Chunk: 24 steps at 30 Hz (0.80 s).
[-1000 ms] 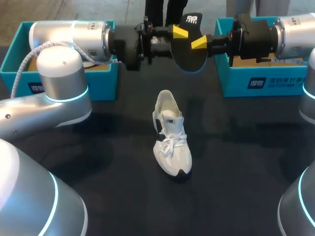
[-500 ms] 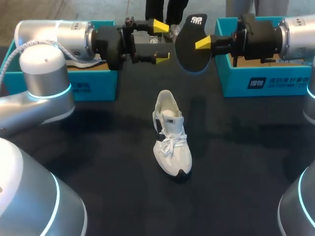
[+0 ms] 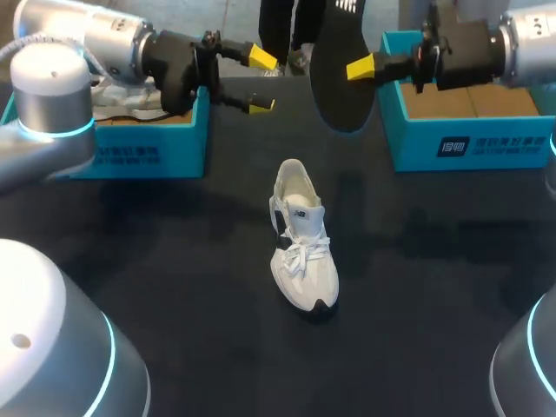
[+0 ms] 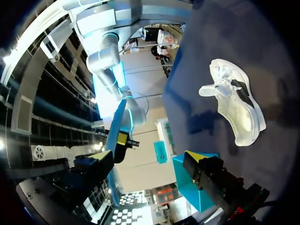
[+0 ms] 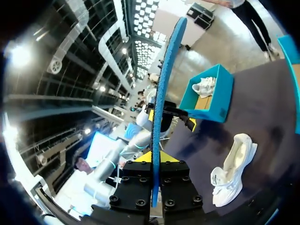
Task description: Take the shoe out of the shoebox, open the shoe tongue, remove and reinsert the insole, then place the shoe into the shoebox
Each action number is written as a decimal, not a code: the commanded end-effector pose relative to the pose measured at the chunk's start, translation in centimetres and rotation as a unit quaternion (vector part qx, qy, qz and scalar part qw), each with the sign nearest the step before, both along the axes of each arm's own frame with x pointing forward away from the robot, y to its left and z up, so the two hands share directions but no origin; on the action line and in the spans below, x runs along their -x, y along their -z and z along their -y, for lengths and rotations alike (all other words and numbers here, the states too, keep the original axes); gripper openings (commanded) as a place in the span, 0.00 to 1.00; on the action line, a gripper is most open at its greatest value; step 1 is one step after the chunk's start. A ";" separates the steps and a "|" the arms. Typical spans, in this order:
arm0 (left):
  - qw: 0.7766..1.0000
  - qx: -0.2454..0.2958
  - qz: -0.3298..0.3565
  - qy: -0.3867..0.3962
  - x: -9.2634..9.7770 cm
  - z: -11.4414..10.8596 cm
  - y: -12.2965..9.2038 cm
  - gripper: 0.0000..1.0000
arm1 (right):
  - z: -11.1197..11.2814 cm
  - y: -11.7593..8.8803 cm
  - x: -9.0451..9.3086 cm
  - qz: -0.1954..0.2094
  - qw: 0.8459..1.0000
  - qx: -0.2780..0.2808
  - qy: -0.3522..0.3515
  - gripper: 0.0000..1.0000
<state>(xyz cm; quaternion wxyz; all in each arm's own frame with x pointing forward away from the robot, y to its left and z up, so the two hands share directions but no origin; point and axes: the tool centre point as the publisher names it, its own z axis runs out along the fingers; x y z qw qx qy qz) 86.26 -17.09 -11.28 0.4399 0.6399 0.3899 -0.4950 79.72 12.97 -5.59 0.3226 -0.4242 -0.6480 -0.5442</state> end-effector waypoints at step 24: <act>0.998 -0.038 0.025 0.032 -1.4 0.0 1.1 1.00 | -0.8 -1.3 -0.9 0.084 0.995 0.002 -0.062 0.00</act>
